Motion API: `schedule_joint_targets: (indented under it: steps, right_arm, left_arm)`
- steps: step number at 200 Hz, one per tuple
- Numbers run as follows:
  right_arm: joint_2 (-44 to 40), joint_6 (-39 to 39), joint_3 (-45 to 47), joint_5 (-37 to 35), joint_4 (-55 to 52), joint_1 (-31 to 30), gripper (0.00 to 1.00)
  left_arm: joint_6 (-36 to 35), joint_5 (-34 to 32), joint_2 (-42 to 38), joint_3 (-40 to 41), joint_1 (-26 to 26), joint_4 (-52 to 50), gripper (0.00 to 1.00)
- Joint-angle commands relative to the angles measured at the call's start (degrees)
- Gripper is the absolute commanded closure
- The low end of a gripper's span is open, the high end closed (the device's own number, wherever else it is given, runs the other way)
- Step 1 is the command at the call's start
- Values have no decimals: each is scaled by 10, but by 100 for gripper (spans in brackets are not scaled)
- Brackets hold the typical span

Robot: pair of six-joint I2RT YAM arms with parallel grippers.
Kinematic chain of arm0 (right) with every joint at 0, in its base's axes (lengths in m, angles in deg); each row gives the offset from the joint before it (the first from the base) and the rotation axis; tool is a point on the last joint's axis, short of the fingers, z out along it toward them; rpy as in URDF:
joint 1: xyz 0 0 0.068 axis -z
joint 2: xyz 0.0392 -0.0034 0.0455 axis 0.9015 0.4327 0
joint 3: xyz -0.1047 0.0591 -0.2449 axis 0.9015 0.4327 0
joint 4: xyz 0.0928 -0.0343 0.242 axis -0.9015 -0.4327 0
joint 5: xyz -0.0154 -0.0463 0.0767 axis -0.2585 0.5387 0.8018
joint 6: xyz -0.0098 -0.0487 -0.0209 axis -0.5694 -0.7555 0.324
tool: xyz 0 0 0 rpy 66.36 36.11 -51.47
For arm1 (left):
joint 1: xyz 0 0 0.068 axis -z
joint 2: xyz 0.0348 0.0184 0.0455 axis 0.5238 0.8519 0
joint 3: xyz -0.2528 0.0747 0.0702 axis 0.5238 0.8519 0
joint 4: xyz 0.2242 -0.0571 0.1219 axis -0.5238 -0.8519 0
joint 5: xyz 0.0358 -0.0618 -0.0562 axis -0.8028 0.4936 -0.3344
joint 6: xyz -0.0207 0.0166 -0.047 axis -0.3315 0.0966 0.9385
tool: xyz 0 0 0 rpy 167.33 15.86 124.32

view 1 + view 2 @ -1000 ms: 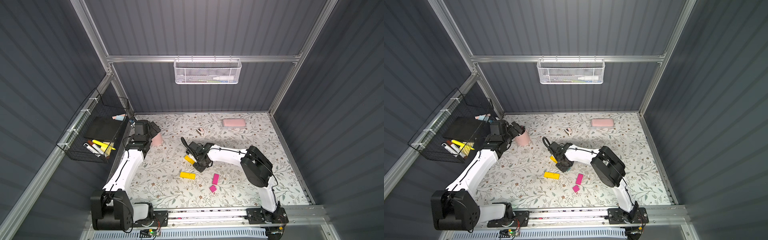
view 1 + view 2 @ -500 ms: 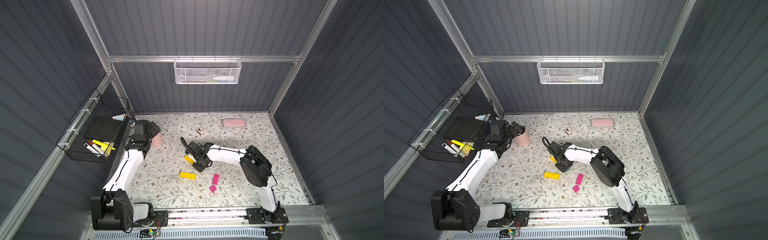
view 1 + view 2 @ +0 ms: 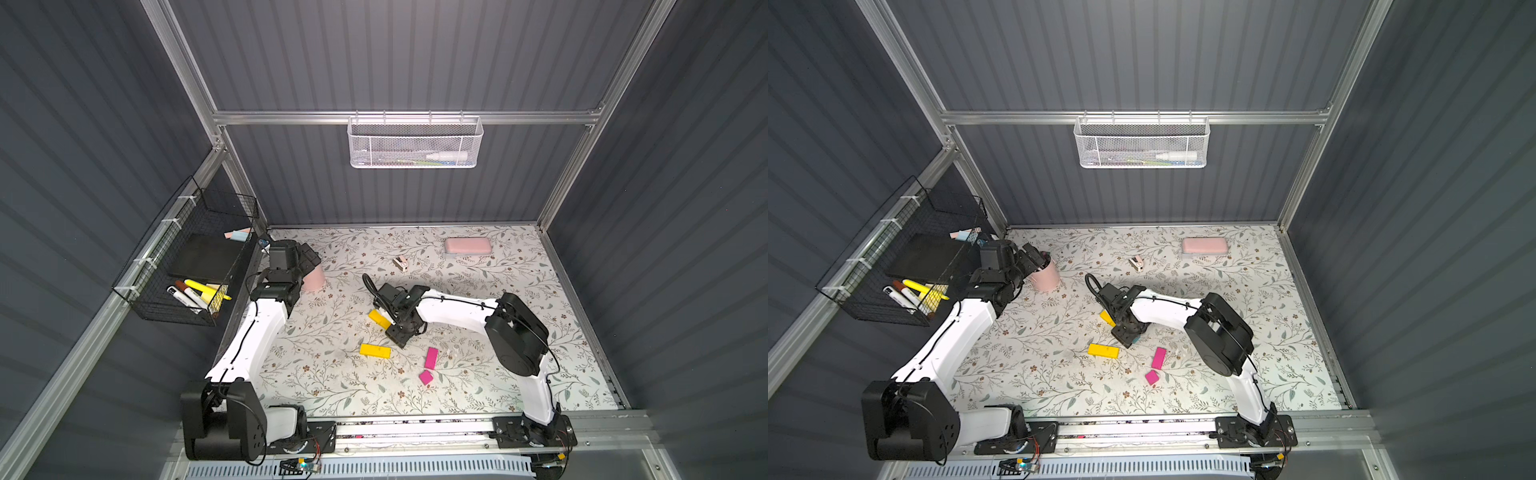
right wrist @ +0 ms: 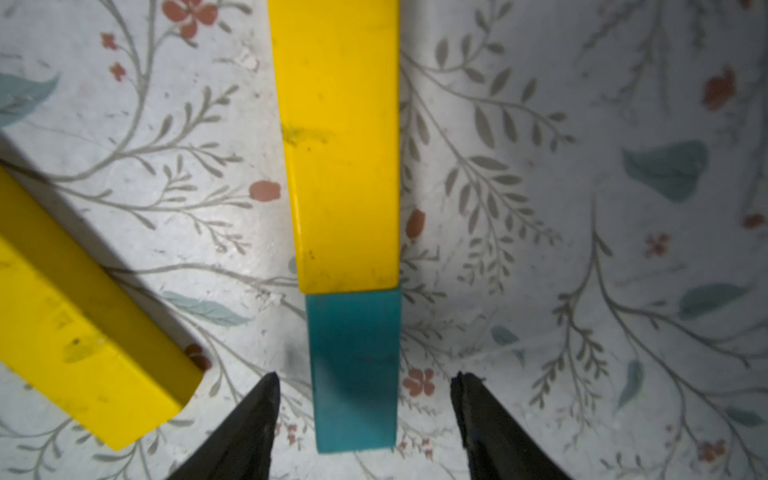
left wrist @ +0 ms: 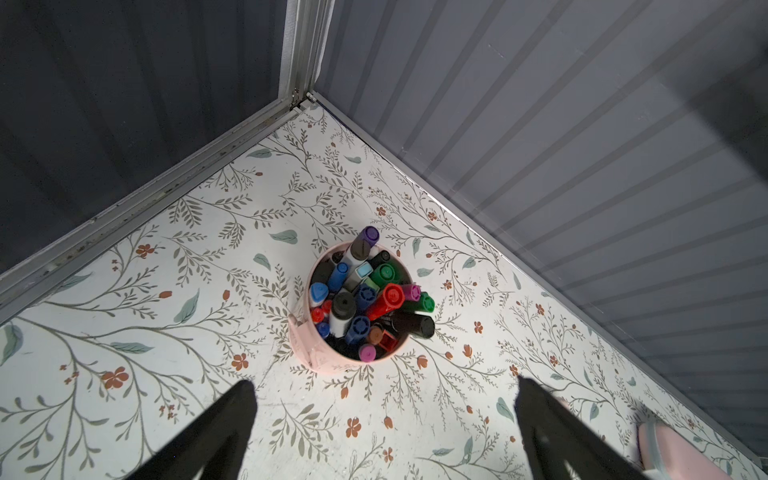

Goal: Assemble the letter v with building blocks
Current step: Assemble the building block at the center of the board, then adjust the building block at the center of the board.

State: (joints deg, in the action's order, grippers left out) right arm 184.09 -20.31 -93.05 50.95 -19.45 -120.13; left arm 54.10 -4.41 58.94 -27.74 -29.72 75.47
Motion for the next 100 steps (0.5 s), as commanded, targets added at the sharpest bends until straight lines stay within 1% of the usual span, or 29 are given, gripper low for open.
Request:
schedule_joint_targets:
  steps: [1, 26, 39, 55, 74, 100]
  right_arm:
    - [-74, 20, 25, -22, -37, -6, 28]
    - [-141, 43, 66, -5, -46, -14, 27]
    - [-163, 67, 86, 18, -46, -14, 27]
    - [-171, 90, 106, 44, -44, -17, 27]
    - [-168, 107, 126, 41, -35, -31, 25]
    - [-160, 130, 136, 62, -20, -45, 21]
  left_arm:
    - [-9, -8, -3, 4, -3, -2, 0]
    - [-7, -6, -2, 4, -3, -1, 0]
    - [-7, -3, -1, 4, -3, 0, 0]
    - [-6, -3, 0, 4, -3, 0, 0]
    - [-6, 0, -1, 4, -3, 0, 1]
    - [-6, 0, -2, 4, -3, -1, 1]
